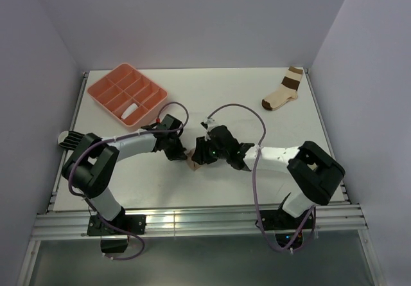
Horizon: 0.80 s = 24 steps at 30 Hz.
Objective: Roll the socks
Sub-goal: Roll the sock at the center of the board.
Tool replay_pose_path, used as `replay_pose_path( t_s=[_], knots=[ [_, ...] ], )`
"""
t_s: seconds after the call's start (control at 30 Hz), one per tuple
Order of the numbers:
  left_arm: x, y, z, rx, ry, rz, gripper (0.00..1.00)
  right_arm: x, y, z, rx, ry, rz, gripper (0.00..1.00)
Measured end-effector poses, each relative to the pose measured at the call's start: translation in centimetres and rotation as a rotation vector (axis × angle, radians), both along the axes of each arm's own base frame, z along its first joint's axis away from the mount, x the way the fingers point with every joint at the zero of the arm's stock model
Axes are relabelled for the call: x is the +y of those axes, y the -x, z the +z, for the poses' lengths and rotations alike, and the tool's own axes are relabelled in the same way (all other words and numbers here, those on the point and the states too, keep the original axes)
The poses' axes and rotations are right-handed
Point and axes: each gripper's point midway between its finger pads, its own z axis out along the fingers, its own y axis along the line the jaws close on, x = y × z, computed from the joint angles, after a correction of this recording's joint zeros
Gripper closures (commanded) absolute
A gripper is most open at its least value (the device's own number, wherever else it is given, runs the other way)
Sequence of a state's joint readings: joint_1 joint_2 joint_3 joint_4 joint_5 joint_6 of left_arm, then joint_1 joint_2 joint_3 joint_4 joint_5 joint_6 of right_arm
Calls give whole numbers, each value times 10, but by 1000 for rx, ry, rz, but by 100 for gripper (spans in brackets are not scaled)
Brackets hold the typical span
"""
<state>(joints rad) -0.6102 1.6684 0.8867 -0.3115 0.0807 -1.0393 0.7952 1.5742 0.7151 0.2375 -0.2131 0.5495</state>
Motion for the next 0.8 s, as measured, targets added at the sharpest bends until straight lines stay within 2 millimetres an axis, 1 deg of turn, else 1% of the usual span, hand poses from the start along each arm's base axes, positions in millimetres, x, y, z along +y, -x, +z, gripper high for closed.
replay_pose_path(
  t_s=[0.1, 0.23, 0.27, 0.43, 0.5, 0.6, 0.63, 0.8],
  knots=[
    [1, 1, 0, 28, -41, -26, 100, 2, 7, 5, -143, 100, 26, 56],
    [0, 1, 0, 45, -82, -57, 100, 6, 14, 4, -287, 221, 65, 56],
    [0, 1, 0, 47, -89, -63, 100, 9, 19, 4, -318, 247, 84, 56],
    [0, 2, 0, 58, -117, -87, 100, 25, 19, 11, -448, 334, 118, 56],
    [-1, 2, 0, 63, -127, -93, 100, 31, 18, 10, -477, 360, 131, 58],
    [-1, 2, 0, 67, -135, -101, 100, 34, 20, 2, -492, 396, 150, 60],
    [0, 3, 0, 69, -137, -102, 99, 34, 21, -2, -492, 408, 155, 61],
    [0, 5, 0, 73, -143, -111, 99, 30, 22, -26, -472, 470, 172, 62]
  ],
)
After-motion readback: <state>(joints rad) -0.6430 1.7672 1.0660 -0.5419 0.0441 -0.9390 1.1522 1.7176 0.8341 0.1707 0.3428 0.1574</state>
